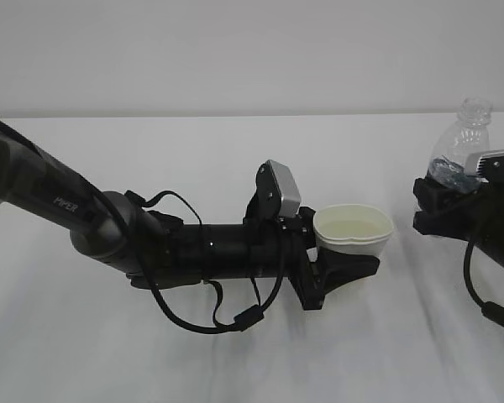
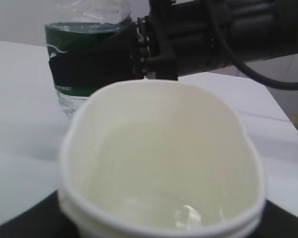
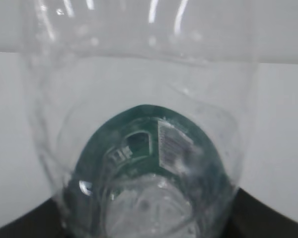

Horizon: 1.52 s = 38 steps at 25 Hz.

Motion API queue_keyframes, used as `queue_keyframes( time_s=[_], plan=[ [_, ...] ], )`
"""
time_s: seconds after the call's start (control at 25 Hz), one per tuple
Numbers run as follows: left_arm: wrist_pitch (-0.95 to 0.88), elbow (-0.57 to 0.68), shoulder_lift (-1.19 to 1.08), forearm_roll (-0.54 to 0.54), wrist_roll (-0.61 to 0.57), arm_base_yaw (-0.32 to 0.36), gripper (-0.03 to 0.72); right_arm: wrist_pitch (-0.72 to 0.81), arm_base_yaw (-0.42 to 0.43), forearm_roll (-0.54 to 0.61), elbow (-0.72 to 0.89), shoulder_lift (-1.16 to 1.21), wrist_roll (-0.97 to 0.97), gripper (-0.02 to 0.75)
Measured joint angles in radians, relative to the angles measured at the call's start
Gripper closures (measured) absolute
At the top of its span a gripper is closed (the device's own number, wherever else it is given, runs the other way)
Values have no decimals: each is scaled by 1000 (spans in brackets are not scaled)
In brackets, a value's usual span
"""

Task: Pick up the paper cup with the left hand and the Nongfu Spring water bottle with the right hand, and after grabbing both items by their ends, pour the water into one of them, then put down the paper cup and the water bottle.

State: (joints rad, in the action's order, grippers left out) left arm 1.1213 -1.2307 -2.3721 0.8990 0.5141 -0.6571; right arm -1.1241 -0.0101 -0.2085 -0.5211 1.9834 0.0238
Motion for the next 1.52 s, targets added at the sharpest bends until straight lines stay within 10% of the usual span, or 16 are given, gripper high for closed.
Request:
queue_keyframes(
  time_s=[1.52],
  plan=[
    [0,0,0,10,0,0,258,-16,0,-2,-211,226,26,350]
  ],
)
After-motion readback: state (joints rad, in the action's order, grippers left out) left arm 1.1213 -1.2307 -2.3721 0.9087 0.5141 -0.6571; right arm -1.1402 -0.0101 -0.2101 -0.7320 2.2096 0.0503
